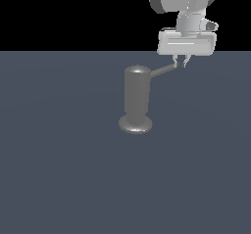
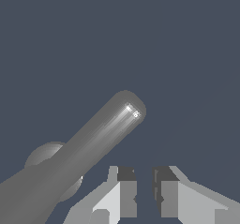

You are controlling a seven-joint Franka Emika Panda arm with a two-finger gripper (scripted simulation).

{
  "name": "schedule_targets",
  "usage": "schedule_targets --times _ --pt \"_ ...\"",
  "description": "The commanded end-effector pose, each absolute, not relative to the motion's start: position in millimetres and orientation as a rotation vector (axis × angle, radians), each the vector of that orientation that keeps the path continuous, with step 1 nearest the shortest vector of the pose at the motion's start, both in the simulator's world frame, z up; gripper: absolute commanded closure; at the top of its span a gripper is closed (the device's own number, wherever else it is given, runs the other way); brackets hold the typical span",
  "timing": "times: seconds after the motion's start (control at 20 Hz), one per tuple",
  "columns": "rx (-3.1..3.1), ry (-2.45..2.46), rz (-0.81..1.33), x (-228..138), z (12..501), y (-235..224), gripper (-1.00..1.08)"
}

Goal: Turn on the faucet by rotating a designated handle.

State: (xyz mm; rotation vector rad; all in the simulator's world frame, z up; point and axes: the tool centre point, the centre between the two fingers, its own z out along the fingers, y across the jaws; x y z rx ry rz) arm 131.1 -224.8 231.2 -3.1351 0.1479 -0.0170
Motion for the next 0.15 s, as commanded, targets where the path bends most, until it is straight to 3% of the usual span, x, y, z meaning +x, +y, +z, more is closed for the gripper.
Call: schedule_targets --times 0.0,0.1 --pt "-3.137 0.166 -0.002 133.6 221.1 -232.0 1.08" --pt "-3.137 0.166 -0.002 135.5 221.2 -231.8 1.08"
